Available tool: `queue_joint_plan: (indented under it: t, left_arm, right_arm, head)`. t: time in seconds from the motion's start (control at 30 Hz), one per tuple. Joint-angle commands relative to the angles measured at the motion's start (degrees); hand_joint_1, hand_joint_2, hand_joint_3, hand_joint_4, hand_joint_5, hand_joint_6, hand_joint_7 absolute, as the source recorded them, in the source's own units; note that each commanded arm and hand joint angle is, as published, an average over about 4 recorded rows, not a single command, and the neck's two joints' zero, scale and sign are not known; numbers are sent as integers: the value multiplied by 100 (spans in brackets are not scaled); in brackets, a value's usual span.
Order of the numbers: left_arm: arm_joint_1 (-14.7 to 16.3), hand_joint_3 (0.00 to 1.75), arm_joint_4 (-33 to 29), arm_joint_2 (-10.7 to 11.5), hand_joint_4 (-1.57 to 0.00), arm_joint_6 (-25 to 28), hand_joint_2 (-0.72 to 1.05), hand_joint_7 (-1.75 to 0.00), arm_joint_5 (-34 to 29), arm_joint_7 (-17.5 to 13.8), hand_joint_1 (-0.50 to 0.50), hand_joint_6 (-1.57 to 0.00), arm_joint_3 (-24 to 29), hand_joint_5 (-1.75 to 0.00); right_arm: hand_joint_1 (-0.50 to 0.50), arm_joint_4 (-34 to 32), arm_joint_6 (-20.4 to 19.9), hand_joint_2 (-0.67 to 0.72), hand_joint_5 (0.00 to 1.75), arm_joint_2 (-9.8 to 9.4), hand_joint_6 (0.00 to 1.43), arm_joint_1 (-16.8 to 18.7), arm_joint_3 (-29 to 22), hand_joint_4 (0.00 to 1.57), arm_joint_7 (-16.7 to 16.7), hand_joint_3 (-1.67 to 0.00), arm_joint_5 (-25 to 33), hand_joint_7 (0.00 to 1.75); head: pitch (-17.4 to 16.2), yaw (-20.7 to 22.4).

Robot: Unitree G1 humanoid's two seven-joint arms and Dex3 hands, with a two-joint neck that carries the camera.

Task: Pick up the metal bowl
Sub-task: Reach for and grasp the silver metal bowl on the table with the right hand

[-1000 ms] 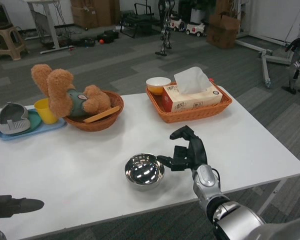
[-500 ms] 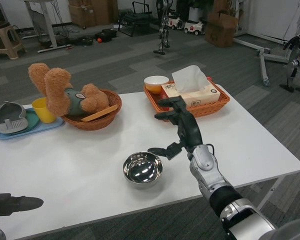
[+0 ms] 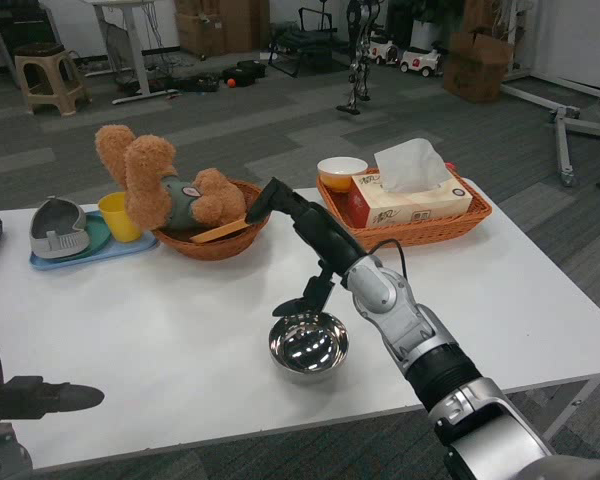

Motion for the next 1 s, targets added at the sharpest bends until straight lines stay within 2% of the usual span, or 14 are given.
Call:
queue_joint_plan:
  t: [0.03, 0.2, 0.3, 0.37, 0.43, 0.5, 0.6, 0.63, 0.73, 0.77, 0.83, 0.87, 0.9, 1.0]
  left_arm:
    - [-7, 0, 4, 8, -92, -41, -72, -3, 18, 3, -50, 0, 36, -103]
    - [-4, 0, 1, 17, -94, -41, -72, -7, 18, 3, -50, 0, 22, -103]
    - [7, 0, -10, 17, -94, -41, -72, -5, 18, 3, -50, 0, 22, -103]
    - [15, 0, -18, 17, -94, -41, -72, -3, 18, 3, -50, 0, 22, -103]
    - [24, 0, -32, 17, -94, -41, -72, -2, 18, 3, -50, 0, 22, -100]
    - [42, 0, -45, 17, -94, -41, -72, -3, 18, 3, -50, 0, 22, -98]
    - [73, 0, -62, 17, -94, -43, -72, -3, 20, 3, -50, 0, 29, -103]
    - [86, 0, -75, 17, -94, -45, -72, -3, 22, 3, -50, 0, 33, -103]
    - [117, 0, -111, 21, -94, -49, -72, -2, 27, 3, -50, 0, 40, -100]
    - [121, 0, -122, 26, -94, -49, -72, -2, 27, 3, -50, 0, 40, -100]
    - [128, 0, -139, 34, -94, -49, -72, -2, 27, 3, -50, 0, 40, -100]
    - [130, 0, -146, 39, -94, -49, -72, -2, 27, 3, -50, 0, 40, -103]
    - [136, 0, -148, 41, -94, -52, -72, -3, 27, 3, -50, 0, 40, -103]
    - [165, 0, -155, 43, -94, -63, -72, -2, 27, 3, -50, 0, 44, -103]
  right_arm:
    - [-39, -351, 376, 28, 39, 7, 0, -127, 272, 0, 231, -103, -694, 154]
    - [-42, -617, 754, 22, 29, 11, 0, -164, 505, 0, 460, -103, -1402, 161]
    - [-42, -584, 797, 27, 29, 11, 0, -171, 531, 0, 460, -97, -1397, 161]
    - [-42, -382, 767, 30, 29, 11, 0, -180, 535, 0, 451, -93, -998, 161]
    - [-42, 9, 608, 34, 29, 16, 0, -210, 548, 0, 385, -87, -308, 159]
    - [-42, 615, 327, 39, 29, 16, 0, -267, 715, 0, 275, -77, 949, 148]
    - [-42, 1545, -389, 42, 29, -48, 1, -371, 1553, 0, 58, -77, 3533, 127]
    - [-42, 1784, -679, 42, 36, -81, 4, -404, 1959, 0, -41, -79, 4526, 124]
    - [-38, 1903, -1044, 36, 97, -147, 32, -434, 2667, 0, -177, -77, 6174, 133]
    - [-33, 1870, -1121, 28, 126, -164, 61, -432, 2772, 24, -234, -73, 6383, 143]
    - [-21, 1826, -1321, 9, 165, -184, 116, -428, 2926, 95, -364, -65, 6667, 157]
    - [-15, 1815, -1444, 4, 170, -186, 137, -426, 2974, 134, -437, -67, 6741, 162]
    - [-9, 1815, -1591, 3, 162, -180, 140, -419, 3012, 150, -573, -73, 6779, 161]
    - [1, 1828, -1901, 6, 150, -160, 140, -382, 3067, 157, -1008, -91, 6825, 147]
  head:
    - [-29, 81]
    - [-39, 170]
    - [-48, 205]
    - [-28, 222]
    - [0, 253]
    - [27, 289]
    - [49, 325]
    - [51, 317]
    - [78, 293]
    - [90, 294]
    - [115, 310]
    - [123, 330]
    - [130, 347]
    - [153, 412]
